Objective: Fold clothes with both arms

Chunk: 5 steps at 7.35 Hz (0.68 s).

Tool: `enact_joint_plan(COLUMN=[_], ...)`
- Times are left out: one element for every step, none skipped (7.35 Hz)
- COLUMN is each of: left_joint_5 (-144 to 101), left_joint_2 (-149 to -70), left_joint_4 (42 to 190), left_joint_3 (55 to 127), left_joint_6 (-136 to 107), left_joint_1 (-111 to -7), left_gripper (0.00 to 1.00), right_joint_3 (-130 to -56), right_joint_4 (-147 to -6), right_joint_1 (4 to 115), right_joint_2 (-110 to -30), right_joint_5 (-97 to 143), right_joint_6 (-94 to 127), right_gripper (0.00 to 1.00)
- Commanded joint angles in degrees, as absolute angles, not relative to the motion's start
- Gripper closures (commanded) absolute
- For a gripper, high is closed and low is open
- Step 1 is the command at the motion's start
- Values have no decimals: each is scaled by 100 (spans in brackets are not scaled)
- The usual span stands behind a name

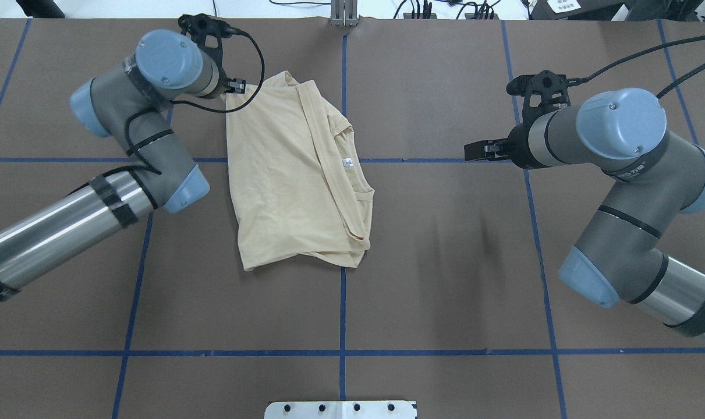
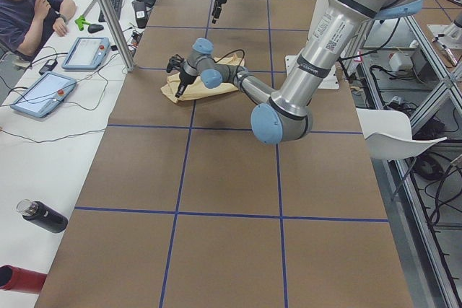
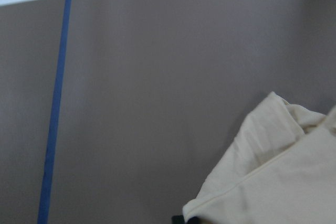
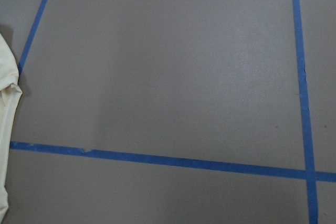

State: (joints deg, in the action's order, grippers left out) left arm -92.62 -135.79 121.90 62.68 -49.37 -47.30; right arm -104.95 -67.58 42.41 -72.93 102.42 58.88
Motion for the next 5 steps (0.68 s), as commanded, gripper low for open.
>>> enact_joint_plan(left_joint_5=[-9281, -9394, -9831, -10200, -10230], left_joint_2=[-14036, -13880, -13512, -13004, -12616], left_joint_4=[12945, 13173, 13279, 13315, 13307], left_joint_3=[5282, 5439, 5875, 6480, 6974], left_joint_6=[-4337, -4081, -3991, -3842, -3850], left_joint_1=[-4956, -4992, -5088, -5132, -5133], left_gripper=[2, 0, 0, 0, 0], right_joint_3=[-10485, -10459, -10311, -9996, -9636], right_joint_4=[-6759, -6802, -6864, -7256, -7547], right_joint_1=[4184, 4088, 3895, 3711, 3561], right_joint_2=[-7277, -7182, -6841, -6203, -5631], right_joint_5=[10239, 10222, 10004, 9863, 9635], right_joint_6=[5897, 5976, 6194, 6701, 7011], right_gripper=[0, 0, 0, 0, 0])
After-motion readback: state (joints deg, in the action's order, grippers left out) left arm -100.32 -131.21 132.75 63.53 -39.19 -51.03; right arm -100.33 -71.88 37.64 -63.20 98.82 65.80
